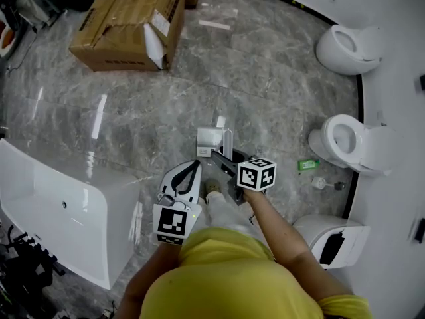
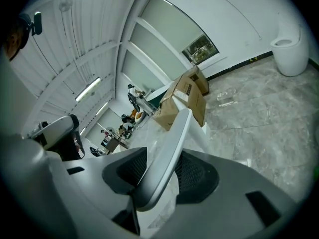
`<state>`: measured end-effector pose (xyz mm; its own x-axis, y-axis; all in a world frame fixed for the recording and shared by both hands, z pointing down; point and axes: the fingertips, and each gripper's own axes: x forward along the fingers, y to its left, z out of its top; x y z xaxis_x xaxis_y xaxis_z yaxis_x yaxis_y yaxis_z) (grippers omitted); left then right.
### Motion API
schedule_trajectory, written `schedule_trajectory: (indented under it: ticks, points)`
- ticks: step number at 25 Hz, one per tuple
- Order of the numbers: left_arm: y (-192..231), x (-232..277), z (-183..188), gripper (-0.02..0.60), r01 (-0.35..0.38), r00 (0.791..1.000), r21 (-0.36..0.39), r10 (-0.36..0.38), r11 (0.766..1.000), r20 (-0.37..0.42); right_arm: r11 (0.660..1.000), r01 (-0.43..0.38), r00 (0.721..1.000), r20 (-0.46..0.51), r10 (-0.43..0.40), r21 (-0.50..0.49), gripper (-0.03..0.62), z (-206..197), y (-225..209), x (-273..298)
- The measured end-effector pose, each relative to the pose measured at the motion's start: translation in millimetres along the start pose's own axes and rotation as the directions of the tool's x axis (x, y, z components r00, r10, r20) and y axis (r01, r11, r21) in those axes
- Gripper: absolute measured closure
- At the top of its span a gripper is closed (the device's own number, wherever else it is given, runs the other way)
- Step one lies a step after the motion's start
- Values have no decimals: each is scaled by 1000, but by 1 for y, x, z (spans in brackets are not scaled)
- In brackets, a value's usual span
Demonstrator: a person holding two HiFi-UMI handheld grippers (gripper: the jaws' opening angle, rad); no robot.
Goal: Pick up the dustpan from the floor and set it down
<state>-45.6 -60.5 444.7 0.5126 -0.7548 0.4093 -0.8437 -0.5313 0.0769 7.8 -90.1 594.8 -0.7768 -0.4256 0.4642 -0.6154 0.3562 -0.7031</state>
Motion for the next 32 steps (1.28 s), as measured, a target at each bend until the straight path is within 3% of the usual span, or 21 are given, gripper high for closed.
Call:
schedule_trajectory:
  ticks: [2,5,9,14,15,19,24,28,32]
  points:
    - [1,0,0,578,1,1000,-1,-1,1000,2,1000,6,1000,-11,-6,14,405,-4,0,0]
    - [0,1,3,578,3,1000,-1,-3,1000,8,998,22,999,-51,-20,52,273,-12,2,0]
    - [-4,4,4,578,13,1000,1,-13,1000,14,990,127,987,-108,-120,62,178,-22,-6,-5]
    - [-12,1,10,578,31,999,9,-31,999,40,961,276,958,-76,-275,4,171,-22,-11,-40]
    - [-14,1,12,578,34,998,9,-34,999,50,953,301,952,-44,-302,-18,183,-16,-9,-49]
    - [-17,-1,15,578,28,998,40,-30,999,53,925,365,926,143,-348,-109,373,22,12,-86]
    - [-23,-5,32,578,22,994,60,-29,998,106,840,477,843,404,-355,-257,582,79,54,-132]
    - [-22,-16,62,578,2,984,61,-13,998,180,773,543,774,553,-309,-328,583,113,94,-164]
    - [-19,-33,100,578,-55,961,71,33,996,273,729,594,695,673,-252,-340,583,140,129,-199]
